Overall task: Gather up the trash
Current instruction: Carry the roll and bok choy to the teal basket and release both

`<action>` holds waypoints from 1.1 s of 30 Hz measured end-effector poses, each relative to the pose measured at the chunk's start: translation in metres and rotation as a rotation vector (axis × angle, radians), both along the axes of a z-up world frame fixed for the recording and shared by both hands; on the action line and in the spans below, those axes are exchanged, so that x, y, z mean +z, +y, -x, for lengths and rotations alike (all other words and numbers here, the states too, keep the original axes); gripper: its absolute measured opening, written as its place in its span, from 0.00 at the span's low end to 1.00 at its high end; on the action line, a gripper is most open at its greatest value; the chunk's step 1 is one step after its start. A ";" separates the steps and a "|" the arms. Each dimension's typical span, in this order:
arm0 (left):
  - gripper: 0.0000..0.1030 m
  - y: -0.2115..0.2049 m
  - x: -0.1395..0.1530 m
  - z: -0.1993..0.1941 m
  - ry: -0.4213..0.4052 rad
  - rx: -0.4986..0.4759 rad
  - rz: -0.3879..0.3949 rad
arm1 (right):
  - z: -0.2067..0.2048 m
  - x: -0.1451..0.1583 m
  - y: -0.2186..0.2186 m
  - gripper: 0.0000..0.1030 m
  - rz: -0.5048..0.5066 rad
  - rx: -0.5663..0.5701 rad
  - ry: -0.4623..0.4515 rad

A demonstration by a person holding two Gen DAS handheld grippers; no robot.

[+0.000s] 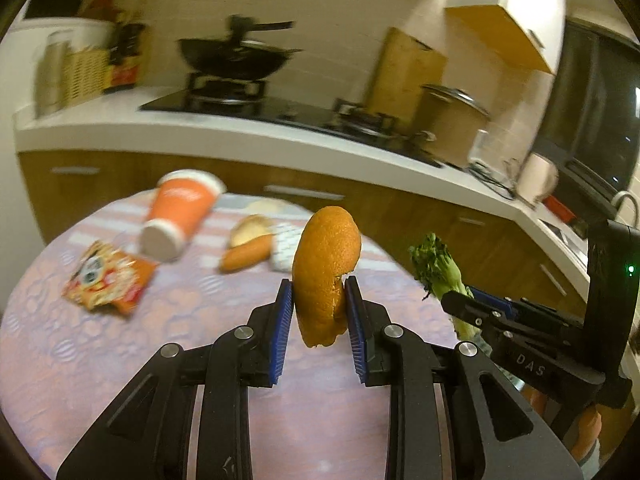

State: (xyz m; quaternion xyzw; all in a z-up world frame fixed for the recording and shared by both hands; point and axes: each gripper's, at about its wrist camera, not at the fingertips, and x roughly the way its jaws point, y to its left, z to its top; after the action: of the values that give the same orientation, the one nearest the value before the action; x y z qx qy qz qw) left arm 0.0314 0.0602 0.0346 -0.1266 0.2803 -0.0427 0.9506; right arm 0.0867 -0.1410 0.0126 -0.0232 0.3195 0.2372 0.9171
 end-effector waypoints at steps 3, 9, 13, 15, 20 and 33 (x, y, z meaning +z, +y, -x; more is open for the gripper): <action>0.24 -0.032 0.007 -0.008 -0.015 -0.067 -0.011 | -0.001 0.006 -0.029 0.22 -0.014 -0.061 -0.018; 0.24 -0.092 0.012 -0.026 -0.021 -0.186 -0.042 | 0.001 0.009 -0.092 0.22 -0.039 -0.188 -0.029; 0.24 -0.135 0.005 -0.043 -0.006 -0.261 -0.076 | -0.002 0.000 -0.137 0.22 -0.061 -0.276 -0.011; 0.24 -0.151 0.000 -0.051 0.009 -0.292 -0.084 | -0.004 -0.006 -0.152 0.22 -0.069 -0.308 0.006; 0.24 -0.192 -0.020 -0.075 0.069 -0.375 -0.083 | -0.016 -0.027 -0.188 0.22 -0.087 -0.392 0.073; 0.45 -0.248 -0.080 -0.121 0.224 -0.493 -0.042 | -0.047 -0.102 -0.235 0.24 -0.094 -0.542 0.322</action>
State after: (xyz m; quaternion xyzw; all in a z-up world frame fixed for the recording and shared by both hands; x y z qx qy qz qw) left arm 0.1527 -0.1873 -0.0458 -0.0388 0.4069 -0.2527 0.8770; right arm 0.1341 -0.3761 -0.0893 0.1432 0.4438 -0.0005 0.8846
